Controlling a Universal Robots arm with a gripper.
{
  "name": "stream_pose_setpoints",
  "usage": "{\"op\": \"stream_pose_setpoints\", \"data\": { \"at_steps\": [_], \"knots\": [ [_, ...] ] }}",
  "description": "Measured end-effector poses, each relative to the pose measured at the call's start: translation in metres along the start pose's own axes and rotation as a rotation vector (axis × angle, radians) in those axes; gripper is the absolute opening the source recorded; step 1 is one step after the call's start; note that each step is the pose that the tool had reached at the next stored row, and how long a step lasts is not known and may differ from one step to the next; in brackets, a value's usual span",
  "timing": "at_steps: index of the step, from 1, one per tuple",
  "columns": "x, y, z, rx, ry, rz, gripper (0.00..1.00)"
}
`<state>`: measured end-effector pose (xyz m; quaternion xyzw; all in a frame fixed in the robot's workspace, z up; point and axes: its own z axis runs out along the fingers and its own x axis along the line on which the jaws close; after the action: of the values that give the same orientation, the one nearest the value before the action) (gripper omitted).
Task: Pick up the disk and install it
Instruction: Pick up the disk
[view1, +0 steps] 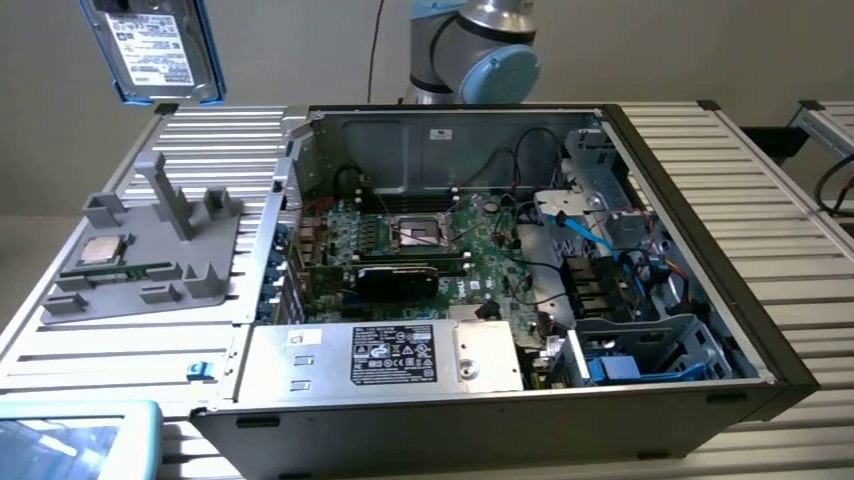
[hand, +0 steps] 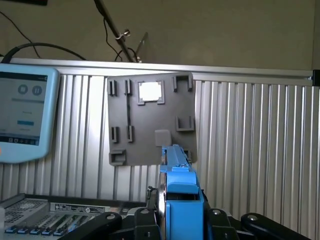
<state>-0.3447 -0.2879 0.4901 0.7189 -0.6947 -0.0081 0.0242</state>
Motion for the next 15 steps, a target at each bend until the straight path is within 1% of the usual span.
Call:
{"op": "stream_pose_setpoints", "data": {
  "at_steps": [10, 15],
  "knots": [
    [0.008, -0.0441, -0.0069, 0.0001, -0.0007, 0.000, 0.37],
    [0.014, -0.0658, -0.0095, 0.0002, -0.0022, 0.000, 0.37]
  ]
}}
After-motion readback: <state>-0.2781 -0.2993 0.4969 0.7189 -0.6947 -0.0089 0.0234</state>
